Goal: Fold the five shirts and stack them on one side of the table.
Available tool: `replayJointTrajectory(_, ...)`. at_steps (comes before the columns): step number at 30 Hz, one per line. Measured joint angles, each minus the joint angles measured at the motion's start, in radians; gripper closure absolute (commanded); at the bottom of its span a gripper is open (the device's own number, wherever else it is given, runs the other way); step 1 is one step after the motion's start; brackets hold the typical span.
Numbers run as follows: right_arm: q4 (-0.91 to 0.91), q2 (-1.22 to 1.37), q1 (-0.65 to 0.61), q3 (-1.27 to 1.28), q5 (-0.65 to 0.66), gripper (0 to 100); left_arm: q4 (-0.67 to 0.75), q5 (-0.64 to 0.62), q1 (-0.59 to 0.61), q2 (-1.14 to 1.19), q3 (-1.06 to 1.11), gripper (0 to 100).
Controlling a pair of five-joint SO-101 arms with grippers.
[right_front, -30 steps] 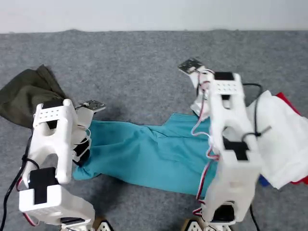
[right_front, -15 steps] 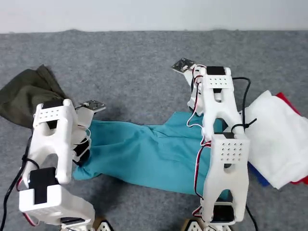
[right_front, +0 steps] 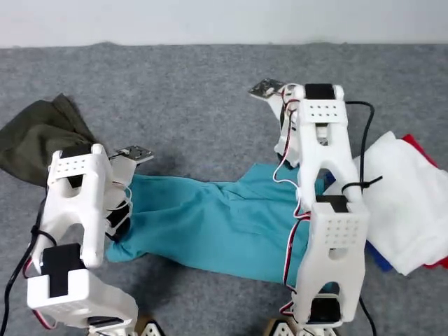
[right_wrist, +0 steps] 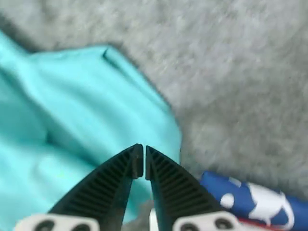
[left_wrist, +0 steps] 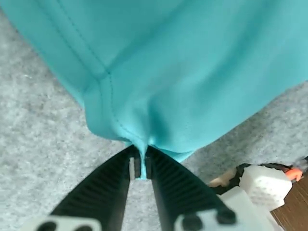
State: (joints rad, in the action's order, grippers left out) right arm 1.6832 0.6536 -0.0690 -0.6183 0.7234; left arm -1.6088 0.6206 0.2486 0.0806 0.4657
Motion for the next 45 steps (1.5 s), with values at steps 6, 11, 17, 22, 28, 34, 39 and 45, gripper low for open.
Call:
replayJointTrajectory(6, 0.066, -0.037, -0.002, 0.014, 0.002, 98.0, 0.0, 0.0, 0.0, 0.0, 0.0, 98)
replayJointTrajectory(11, 0.046, -0.023, 0.0, 0.034, -0.035, 77.5, 0.0, 0.0, 0.0, 0.0, 0.032, 98)
replayJointTrajectory(17, -0.075, 0.101, -0.002, 0.037, -0.13, 80.1, 0.0, 0.0, 0.0, 0.0, 0.032, 98)
replayJointTrajectory(22, -0.12, 0.169, -0.014, 0.035, -0.1, 93.6, 0.0, 0.0, 0.0, 0.0, 0.032, 98)
replayJointTrajectory(28, -0.147, 0.181, 0.0, 0.037, -0.066, 98.8, 0.0, 0.0, 0.0, 0.0, 0.032, 98)
replayJointTrajectory(34, -0.087, 0.121, -0.005, 0.041, -0.063, 98.7, 0.0, 0.0, 0.0, 0.0, 0.032, 98)
replayJointTrajectory(39, 0.017, -0.012, -0.012, 0.043, -0.012, 98.7, 0.0, 0.0, 0.0, 0.0, 0.032, 98)
replayJointTrajectory(45, 0.068, -0.13, -0.032, 0.143, 0.117, 98.7, 0.0, 0.0, 0.0, 0.0, 0.032, 98)
